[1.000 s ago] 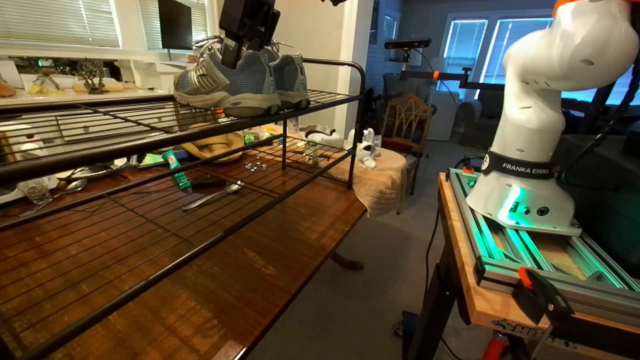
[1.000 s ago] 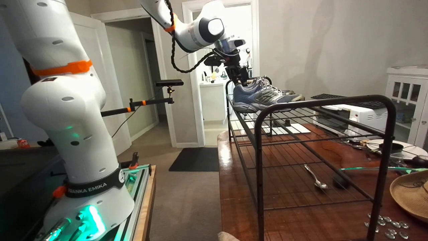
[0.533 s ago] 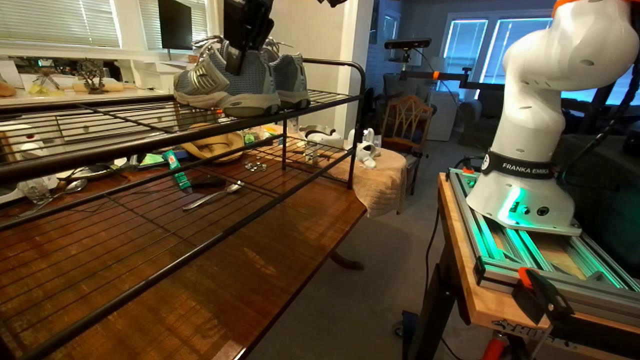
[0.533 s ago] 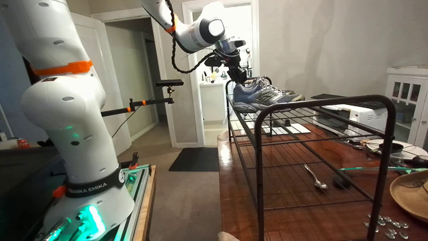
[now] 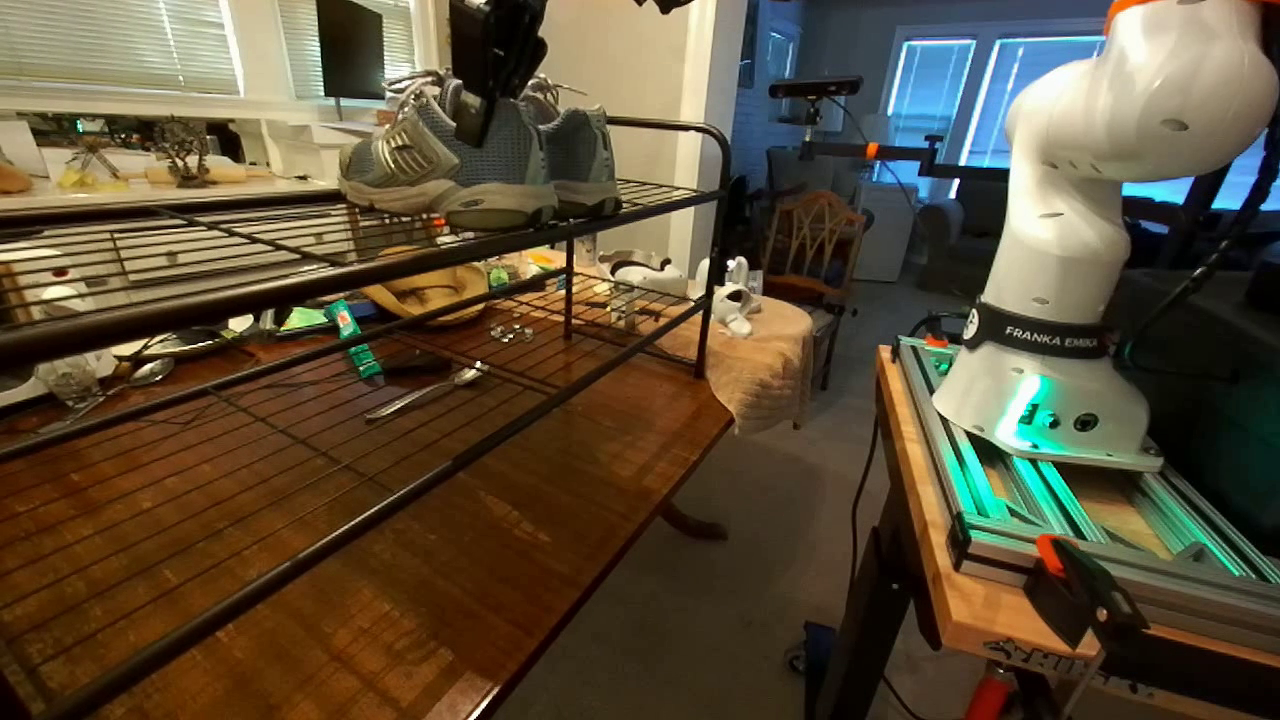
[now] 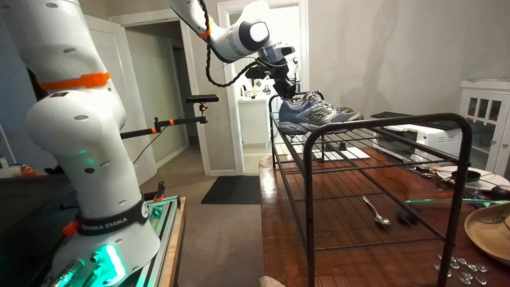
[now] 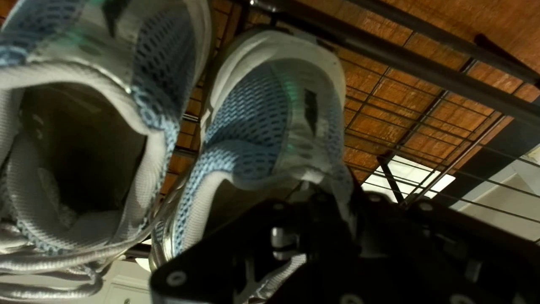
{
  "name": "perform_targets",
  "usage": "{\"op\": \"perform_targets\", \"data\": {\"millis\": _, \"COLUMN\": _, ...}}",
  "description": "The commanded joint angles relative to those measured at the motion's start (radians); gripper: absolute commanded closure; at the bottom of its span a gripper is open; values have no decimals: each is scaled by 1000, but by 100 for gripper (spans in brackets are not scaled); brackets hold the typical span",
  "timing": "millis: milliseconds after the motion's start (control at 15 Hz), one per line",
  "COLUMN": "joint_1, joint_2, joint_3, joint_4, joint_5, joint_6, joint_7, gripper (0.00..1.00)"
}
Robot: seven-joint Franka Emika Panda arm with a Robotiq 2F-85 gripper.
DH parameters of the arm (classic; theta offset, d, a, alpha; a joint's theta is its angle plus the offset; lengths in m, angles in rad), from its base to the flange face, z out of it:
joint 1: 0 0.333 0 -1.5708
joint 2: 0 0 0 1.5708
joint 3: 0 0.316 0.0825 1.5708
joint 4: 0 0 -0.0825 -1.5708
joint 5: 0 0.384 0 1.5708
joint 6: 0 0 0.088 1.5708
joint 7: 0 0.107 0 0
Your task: Move the shoe on the left to the right side of the other shoe
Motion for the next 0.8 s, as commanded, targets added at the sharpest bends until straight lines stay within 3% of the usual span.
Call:
{"op": "perform_targets", "data": {"millis": 0, "joint_1": 0, "joint_2": -28, "joint_3": -19, "joint_4": -5, "joint_5": -24, "joint_6": -7, "joint_7": -3, "gripper": 98}}
{"op": "perform_targets", "data": {"millis": 733, "joint_1": -6, "joint_2": -68, "joint_3": -24, "joint_4": 6, "joint_5": -66, "joint_6": -1, "joint_7": -10, "gripper": 98}}
